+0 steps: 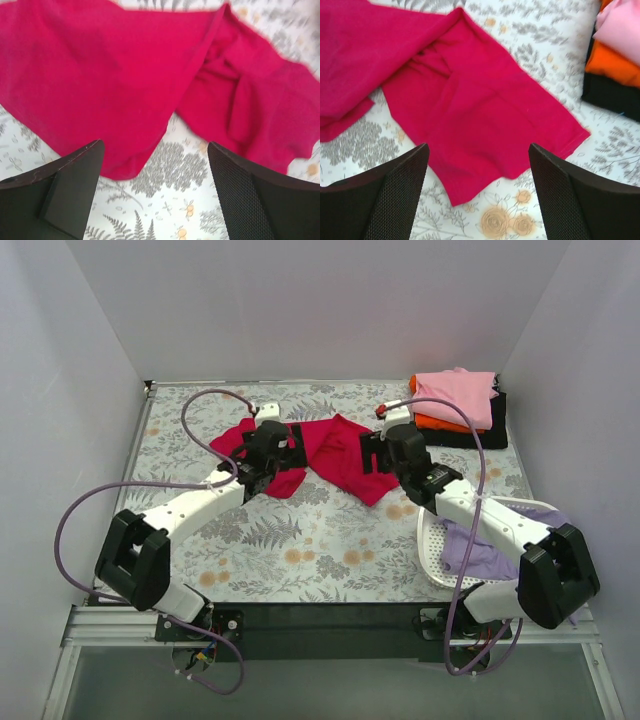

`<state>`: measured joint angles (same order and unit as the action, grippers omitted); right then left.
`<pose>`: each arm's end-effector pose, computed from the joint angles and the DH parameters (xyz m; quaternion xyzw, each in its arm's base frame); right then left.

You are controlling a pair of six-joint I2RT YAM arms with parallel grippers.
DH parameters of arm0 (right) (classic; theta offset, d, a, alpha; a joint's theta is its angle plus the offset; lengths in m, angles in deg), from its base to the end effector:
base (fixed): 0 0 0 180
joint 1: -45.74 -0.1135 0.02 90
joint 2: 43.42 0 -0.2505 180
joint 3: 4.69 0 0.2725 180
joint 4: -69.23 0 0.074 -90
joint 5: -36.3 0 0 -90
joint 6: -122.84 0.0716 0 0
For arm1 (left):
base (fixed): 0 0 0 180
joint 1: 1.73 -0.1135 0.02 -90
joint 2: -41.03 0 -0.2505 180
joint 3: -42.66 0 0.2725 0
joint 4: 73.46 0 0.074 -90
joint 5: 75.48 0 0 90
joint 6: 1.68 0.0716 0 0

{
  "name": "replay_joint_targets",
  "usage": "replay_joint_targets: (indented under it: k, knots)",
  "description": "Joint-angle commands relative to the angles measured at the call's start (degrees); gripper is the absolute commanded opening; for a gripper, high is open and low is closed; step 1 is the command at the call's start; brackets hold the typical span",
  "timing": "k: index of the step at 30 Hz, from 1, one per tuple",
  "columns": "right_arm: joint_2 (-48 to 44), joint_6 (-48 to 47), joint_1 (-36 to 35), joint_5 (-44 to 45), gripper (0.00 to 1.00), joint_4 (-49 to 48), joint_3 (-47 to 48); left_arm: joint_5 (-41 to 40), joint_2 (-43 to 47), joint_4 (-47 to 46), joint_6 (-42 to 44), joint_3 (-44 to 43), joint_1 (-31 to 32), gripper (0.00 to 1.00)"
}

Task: Fold and stack the t-shirts
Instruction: Flatten the tshirt out

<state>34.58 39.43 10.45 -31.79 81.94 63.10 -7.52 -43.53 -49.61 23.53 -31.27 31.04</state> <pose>0.3137 0.1893 0.2555 -0.1011 0.8188 0.0459 0.5632 0.3339 -0.1830 0.2331 -0.3251 0.8103 -0.2324 0.4285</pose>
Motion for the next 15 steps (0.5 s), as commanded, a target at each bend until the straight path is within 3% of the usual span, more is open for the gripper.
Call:
replay_joint_targets:
  k: [1,6,15]
  knots:
    - [-0.9,4.0,-0.1,-4.7,0.73,2.0,-4.5,-1.0,-0.9,1.3,-1.4,3.6,2.6,0.77]
    - [-2.5,6.4,-0.1,-9.0,0.72,1.8,-9.4,-1.1,-2.6,0.9,-1.7,7.0,5.3,0.77]
    - [-0.8,8.1,0.0,-13.3,0.68,-1.1,-13.7,-0.3,-9.9,-5.3,0.0,4.0,8.4,0.77]
